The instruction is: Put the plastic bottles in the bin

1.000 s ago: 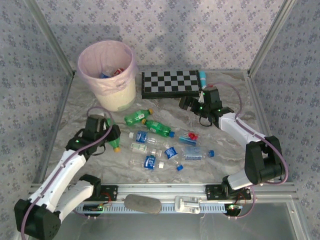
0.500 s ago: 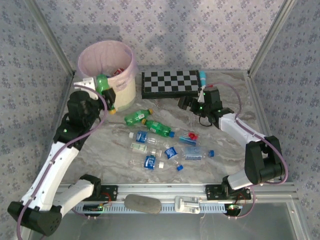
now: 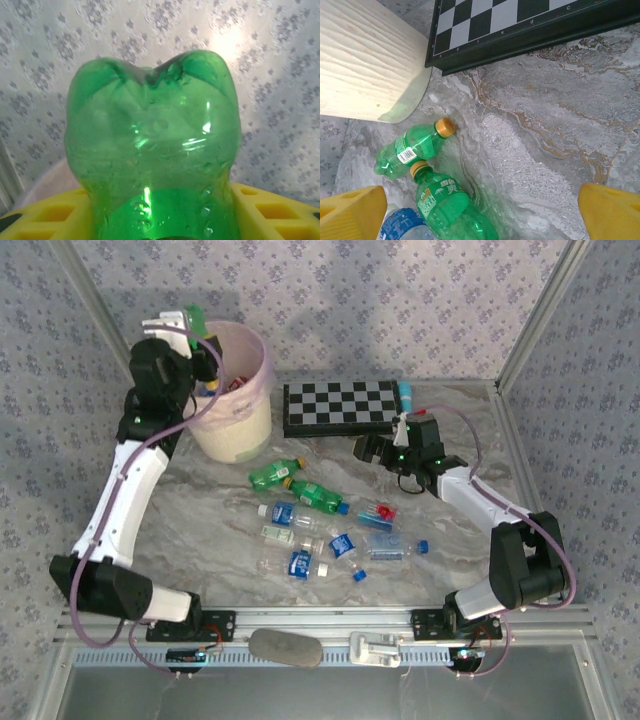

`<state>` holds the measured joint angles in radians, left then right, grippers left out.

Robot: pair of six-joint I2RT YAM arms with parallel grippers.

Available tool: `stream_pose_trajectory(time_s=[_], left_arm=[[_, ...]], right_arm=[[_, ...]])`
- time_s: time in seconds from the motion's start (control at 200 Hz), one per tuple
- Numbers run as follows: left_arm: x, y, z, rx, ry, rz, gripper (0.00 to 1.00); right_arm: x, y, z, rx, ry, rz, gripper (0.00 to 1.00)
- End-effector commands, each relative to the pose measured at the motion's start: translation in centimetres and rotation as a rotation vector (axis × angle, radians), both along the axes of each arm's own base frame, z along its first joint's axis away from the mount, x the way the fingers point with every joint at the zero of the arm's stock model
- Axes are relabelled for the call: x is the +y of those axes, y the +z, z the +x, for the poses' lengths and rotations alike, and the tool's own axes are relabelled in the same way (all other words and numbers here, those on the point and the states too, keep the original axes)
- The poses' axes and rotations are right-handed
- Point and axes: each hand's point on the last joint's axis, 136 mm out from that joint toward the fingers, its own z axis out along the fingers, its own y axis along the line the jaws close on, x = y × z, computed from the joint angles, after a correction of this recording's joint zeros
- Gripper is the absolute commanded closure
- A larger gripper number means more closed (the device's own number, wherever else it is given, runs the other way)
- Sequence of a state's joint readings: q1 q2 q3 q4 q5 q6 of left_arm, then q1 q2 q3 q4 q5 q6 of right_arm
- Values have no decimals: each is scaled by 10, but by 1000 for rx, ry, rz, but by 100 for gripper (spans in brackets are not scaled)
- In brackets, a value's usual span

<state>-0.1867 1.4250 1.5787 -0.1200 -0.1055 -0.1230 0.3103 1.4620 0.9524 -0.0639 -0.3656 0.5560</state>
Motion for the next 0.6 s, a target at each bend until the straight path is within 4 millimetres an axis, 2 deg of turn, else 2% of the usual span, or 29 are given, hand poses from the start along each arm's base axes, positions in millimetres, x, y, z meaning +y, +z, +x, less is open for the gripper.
stream_pose_trajectory(time_s=[0.0,0.185,0.36,0.535,0.6], left_arm=[[9,16,12,-35,28,96,52],[15,-14,41,40,38,131,51],[14,-52,63,122,34,128,51],[16,-90,76,217,36,118,49],[17,-98,78,239,40,107,48]], right_arm=[[4,2,-9,1,41,-13,0],[3,3,-13,1,45,-23,0],[-3,6,-18,-5,32,-52,0],[-10,6,-24,-10,14,-75,0],[-12,6,-25,-14,8,-81,0]])
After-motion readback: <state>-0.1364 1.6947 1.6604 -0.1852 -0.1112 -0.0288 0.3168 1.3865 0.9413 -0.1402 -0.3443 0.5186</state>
